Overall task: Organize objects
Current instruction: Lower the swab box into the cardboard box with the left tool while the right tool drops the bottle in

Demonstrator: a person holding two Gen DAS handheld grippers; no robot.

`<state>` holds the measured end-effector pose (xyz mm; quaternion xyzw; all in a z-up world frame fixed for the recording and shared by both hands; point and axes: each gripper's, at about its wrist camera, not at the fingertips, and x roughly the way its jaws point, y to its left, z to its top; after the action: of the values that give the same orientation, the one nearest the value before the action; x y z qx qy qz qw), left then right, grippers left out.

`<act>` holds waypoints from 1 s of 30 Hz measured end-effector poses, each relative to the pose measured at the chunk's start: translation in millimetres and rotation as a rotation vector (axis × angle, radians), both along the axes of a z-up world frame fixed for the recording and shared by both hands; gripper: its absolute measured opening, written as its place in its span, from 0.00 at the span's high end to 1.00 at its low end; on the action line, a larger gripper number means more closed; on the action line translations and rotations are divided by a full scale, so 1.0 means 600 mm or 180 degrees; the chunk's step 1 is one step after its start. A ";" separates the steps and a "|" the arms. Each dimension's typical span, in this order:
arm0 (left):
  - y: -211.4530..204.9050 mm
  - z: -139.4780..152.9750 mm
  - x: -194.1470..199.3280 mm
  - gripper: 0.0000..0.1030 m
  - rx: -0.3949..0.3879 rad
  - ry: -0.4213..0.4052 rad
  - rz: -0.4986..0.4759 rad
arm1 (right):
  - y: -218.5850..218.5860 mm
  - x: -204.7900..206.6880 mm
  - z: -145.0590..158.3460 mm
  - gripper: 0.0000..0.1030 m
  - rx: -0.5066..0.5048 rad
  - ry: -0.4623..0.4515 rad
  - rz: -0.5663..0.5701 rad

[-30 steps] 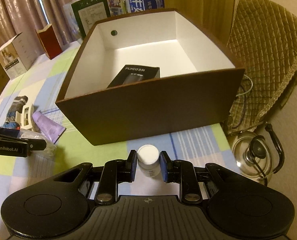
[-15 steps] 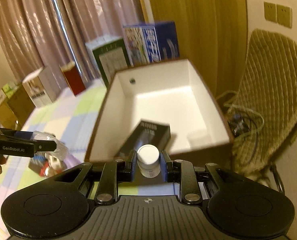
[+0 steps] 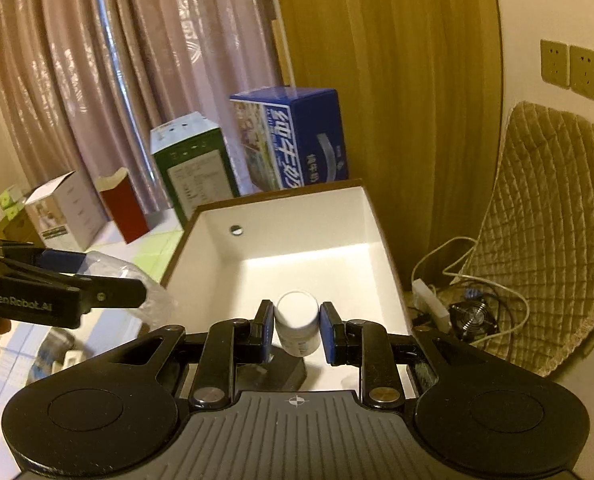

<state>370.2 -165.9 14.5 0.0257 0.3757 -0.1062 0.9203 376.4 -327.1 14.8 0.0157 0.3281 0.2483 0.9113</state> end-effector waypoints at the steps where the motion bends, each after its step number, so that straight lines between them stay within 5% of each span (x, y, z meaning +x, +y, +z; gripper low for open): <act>1: -0.009 -0.004 0.015 0.19 0.0032 0.0018 -0.0011 | 0.001 0.012 -0.005 0.79 0.0006 0.0012 -0.0001; 13: -0.063 -0.099 0.163 0.19 0.0361 0.0450 -0.0008 | 0.014 0.123 -0.080 0.79 -0.0280 0.0233 0.0036; 30: -0.061 -0.137 0.205 0.13 0.0474 0.0582 -0.0035 | 0.030 0.163 -0.105 0.79 -0.0392 0.0260 0.0086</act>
<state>493.4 -202.3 -67.4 0.0863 0.4648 -0.0849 0.8771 474.1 -309.1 -48.5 -0.0346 0.3798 0.2390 0.8930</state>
